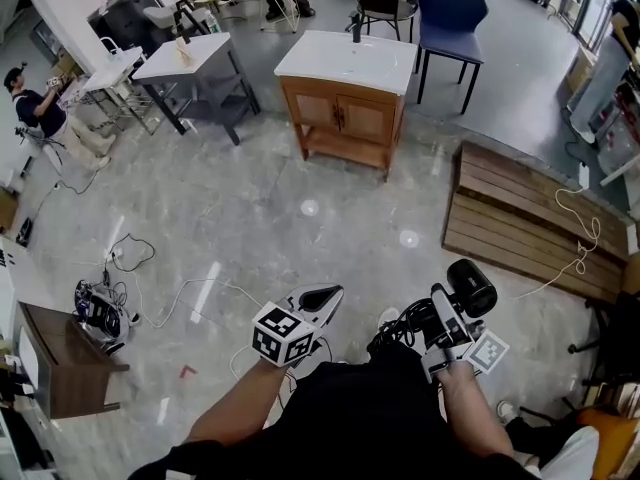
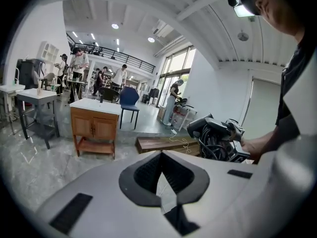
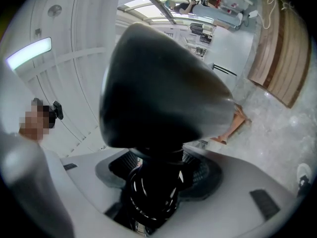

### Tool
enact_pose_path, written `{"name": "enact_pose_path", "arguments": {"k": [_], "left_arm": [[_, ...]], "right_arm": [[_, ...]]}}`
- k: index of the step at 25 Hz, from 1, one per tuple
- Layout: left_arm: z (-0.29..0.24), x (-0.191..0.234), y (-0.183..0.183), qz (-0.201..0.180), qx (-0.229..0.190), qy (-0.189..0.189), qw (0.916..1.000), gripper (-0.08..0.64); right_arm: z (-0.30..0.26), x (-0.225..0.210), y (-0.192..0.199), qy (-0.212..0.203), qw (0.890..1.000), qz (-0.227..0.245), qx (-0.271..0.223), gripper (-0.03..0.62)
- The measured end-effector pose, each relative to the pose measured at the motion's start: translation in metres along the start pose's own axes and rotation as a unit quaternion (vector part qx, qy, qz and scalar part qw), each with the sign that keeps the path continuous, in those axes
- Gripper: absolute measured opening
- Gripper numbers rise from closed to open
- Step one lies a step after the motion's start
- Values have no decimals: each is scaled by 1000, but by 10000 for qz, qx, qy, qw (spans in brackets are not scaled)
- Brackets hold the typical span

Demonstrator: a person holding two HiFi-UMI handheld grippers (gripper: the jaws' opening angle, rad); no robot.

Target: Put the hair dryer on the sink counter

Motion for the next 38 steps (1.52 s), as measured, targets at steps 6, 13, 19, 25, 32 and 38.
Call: {"name": "enact_pose_path", "arguments": {"k": [6, 13, 19, 25, 32, 38], "left_arm": [[-42, 26, -52, -107, -51, -156, 9998, 0], [-90, 43, -115, -158, -134, -338, 9992, 0], [-124, 52, -137, -97, -173, -507, 9985, 0], [-141, 58, -130, 145, 135, -596, 9980, 0], [-168, 73, -148, 132, 165, -475, 9986, 0], [-193, 104, -168, 73, 139, -283, 9995, 0]], "right_arm": [[-36, -29, -64, -194, 9998, 69, -4, 245], [-59, -50, -134, -365, 9992, 164, 39, 245], [-70, -82, -175, -389, 9990, 176, 158, 245], [-78, -101, -193, -396, 9990, 27, 209, 245], [-86, -121, -204, -231, 9994, -87, 232, 245], [-102, -134, -223, -61, 10000, -4, 71, 245]]}}
Point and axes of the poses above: the fingertips, and each gripper's own axes: z backward along the fingers, x to its left, y out of its underside, the point moved 8 cm from there along z, backward along the fingers, and after that the axes turned 8 degrees about x, right-handed, at the moved point
